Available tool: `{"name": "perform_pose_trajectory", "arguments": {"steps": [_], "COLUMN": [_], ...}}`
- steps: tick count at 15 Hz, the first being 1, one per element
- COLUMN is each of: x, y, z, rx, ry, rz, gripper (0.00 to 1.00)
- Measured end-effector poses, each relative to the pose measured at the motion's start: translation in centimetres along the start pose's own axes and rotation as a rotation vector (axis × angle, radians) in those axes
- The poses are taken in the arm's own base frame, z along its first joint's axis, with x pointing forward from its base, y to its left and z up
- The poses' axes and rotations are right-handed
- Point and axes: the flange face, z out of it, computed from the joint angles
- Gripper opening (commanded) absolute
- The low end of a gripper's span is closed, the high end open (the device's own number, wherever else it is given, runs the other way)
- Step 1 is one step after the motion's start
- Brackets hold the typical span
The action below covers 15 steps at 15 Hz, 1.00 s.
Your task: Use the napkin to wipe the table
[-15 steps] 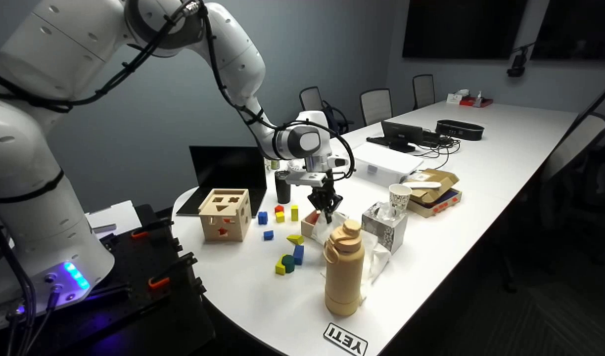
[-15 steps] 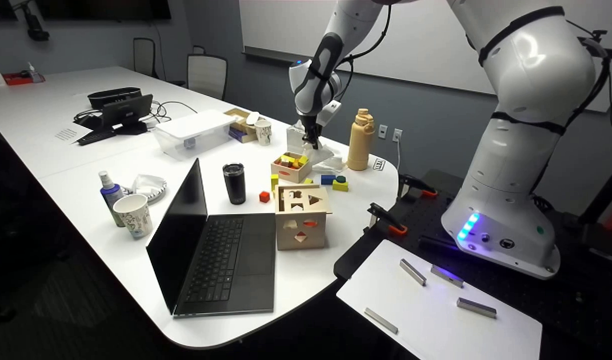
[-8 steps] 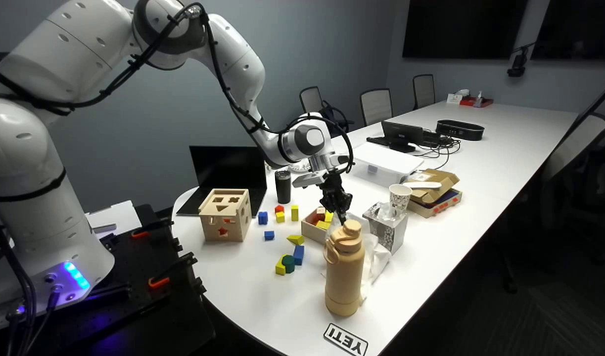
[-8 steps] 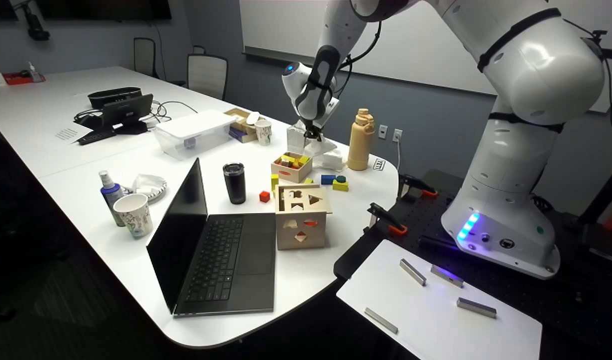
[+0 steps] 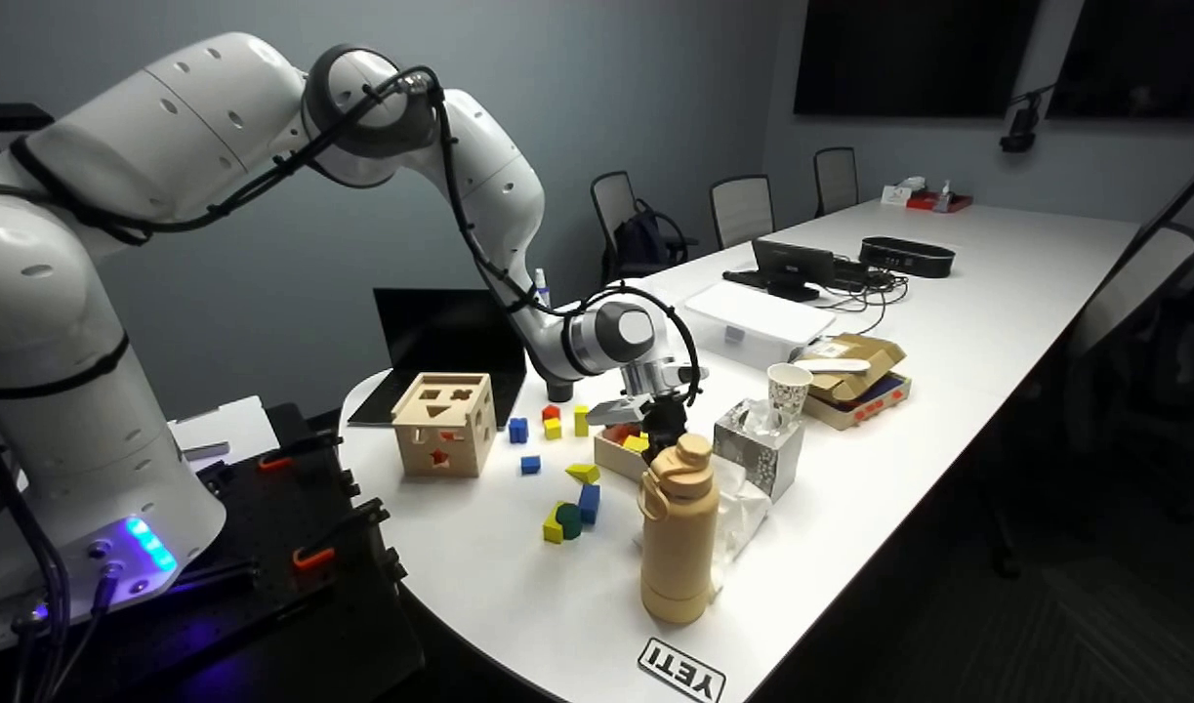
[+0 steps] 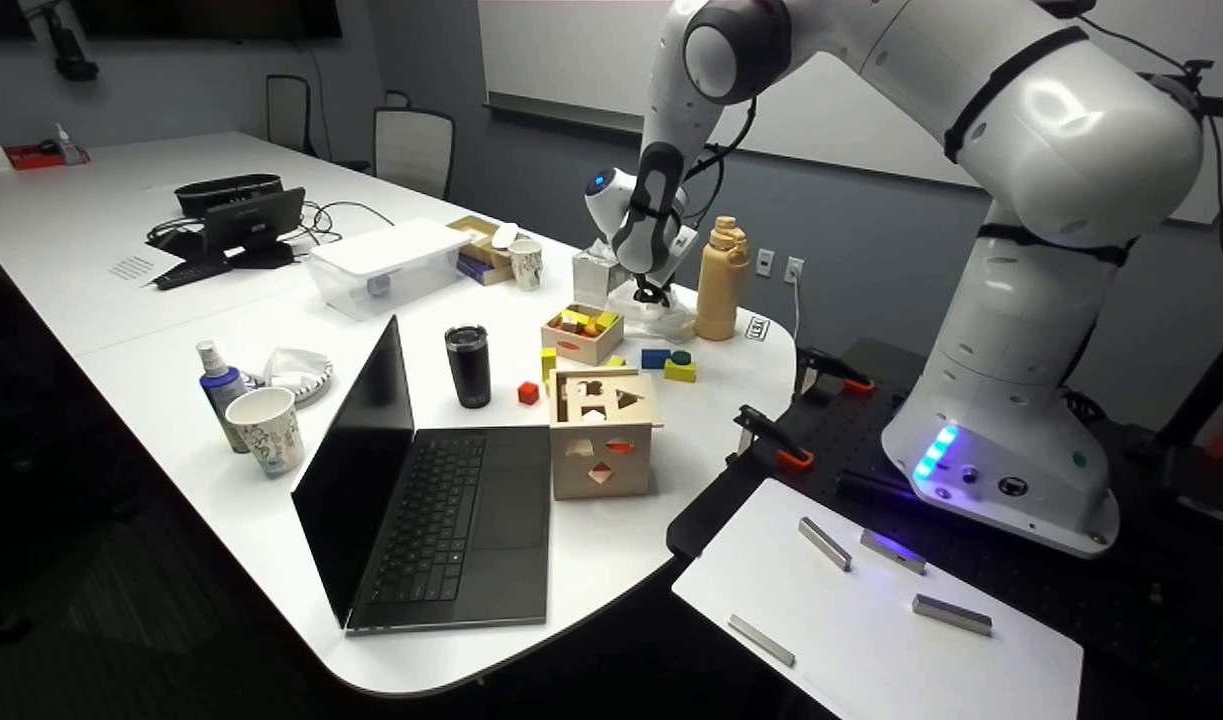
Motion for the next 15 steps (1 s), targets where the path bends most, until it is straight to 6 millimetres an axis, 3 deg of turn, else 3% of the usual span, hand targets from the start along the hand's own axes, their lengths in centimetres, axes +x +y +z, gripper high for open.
{"name": "perform_pose_trajectory", "arguments": {"steps": [3,7,9,15], "x": [0.4,1.5,2.1,3.5], "y": [-0.6,-1.6,-1.8,-0.9], "z": [1.1,-0.1,-1.0,-4.8], "rx": [-0.001,0.002,0.0,0.003], "ry": [-0.001,0.028,0.046,0.096], "rz": [-0.001,-0.011,-0.014,0.001], "gripper": [0.66,0.96,1.0,1.0]}}
